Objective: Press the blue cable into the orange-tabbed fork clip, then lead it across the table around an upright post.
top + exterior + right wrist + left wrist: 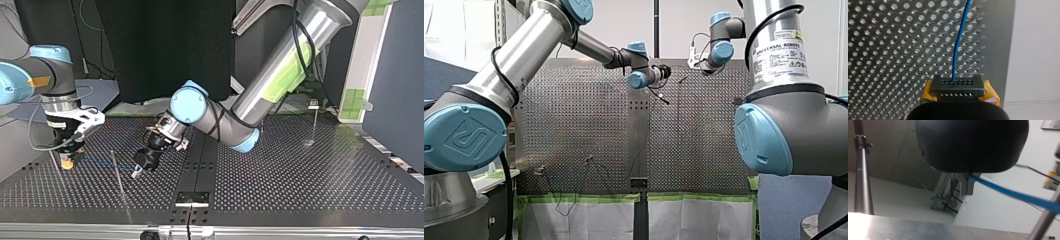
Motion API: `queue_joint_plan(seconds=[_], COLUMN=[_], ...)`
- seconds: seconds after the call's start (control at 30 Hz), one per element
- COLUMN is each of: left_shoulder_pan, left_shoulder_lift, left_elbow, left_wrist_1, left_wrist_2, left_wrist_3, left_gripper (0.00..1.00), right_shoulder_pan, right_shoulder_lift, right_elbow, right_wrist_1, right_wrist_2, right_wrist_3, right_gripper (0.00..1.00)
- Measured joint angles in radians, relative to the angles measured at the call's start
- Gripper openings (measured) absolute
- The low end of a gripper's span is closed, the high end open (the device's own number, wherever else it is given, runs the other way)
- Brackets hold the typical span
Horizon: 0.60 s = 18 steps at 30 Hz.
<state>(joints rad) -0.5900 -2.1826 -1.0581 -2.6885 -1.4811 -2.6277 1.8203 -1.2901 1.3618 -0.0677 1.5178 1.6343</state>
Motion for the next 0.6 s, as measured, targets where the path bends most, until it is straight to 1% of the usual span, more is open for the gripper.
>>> queue_joint_plan(seconds=[0.17, 0.33, 0.47, 0.6], left_shoulder_pan=[0.013, 0.022, 0.023, 0.018], left_shoulder_lift=[-0.001, -0.004, -0.022, -0.04], left_elbow=[0.0, 0.001, 0.001, 0.0], left_wrist_1=[0.042, 0.072, 0.074, 0.074], left_wrist_2=[0.007, 0.011, 0.024, 0.026], left_wrist_3=[0.0, 0.001, 0.005, 0.023], left_gripper=[0.0, 0.0, 0.0, 0.0], right_shoulder_pan=[-0.005, -0.016, -0.027, -0.042], right_shoulder_lift=[0.016, 0.035, 0.04, 0.046], right_elbow=[0.0, 0.0, -0.001, 0.0], right_wrist_1=[-0.024, -0.036, -0.044, -0.052], right_wrist_2=[0.011, 0.014, 0.014, 0.014], right_wrist_3=[0.006, 0.01, 0.013, 0.02], right_gripper=[0.02, 0.02, 0.02, 0.02])
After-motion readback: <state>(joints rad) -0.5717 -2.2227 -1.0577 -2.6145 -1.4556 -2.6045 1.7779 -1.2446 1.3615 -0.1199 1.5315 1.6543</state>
